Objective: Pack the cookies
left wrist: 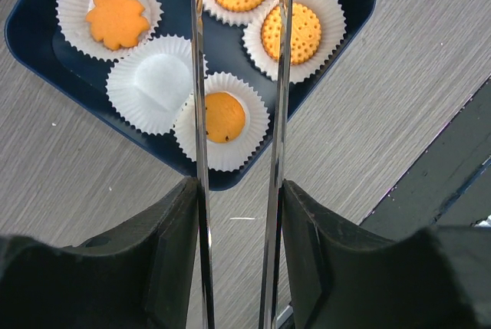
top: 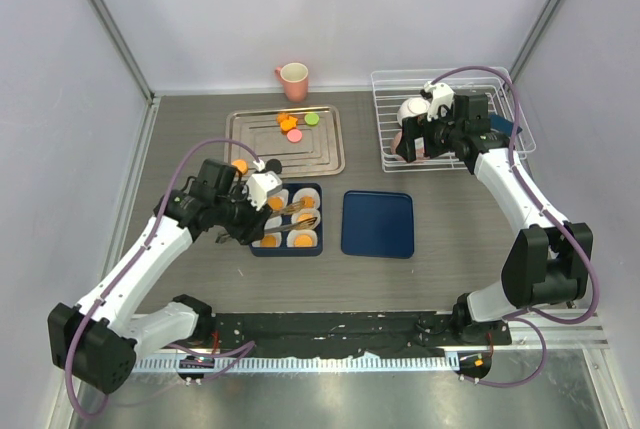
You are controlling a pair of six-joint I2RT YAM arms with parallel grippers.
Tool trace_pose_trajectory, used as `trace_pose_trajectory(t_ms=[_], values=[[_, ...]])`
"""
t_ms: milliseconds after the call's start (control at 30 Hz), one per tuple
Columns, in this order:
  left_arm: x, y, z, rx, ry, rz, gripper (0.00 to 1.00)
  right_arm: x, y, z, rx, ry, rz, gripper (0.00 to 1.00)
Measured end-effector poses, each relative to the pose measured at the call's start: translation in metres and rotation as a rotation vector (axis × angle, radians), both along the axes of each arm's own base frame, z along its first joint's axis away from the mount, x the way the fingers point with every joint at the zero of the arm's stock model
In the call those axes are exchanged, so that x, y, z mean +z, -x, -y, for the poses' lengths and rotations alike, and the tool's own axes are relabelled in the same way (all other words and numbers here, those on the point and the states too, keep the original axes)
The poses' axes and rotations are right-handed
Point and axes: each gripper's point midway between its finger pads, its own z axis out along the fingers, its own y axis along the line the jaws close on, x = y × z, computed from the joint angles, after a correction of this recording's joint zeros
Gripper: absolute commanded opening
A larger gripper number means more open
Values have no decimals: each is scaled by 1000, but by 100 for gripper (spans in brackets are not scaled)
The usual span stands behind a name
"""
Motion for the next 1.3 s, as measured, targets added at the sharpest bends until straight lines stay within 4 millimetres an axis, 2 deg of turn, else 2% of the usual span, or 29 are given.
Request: trace_pose_trajectory(t_ms=[400, 533, 633, 767, 900, 1100, 1300], values=[[4, -1, 0, 7, 10, 15, 52, 0, 0, 0, 0, 0, 0, 100], [15, 0, 0, 25, 29, 37, 51, 0, 0, 0, 0, 0, 0, 100], [30, -6, 1, 54, 45, 67, 51, 0, 0, 0, 1, 0, 0, 100], [51, -23, -2, 130, 53, 136, 51, 0, 0, 0, 1, 0, -1, 100], [59, -42, -8, 209, 37, 201, 52, 0, 0, 0, 1, 0, -1, 100], [53, -78, -20, 342, 3, 235, 53, 0, 0, 0, 1, 0, -1, 100], [40, -116, -57, 524, -10, 223, 53, 0, 0, 0, 1, 0, -3, 100]])
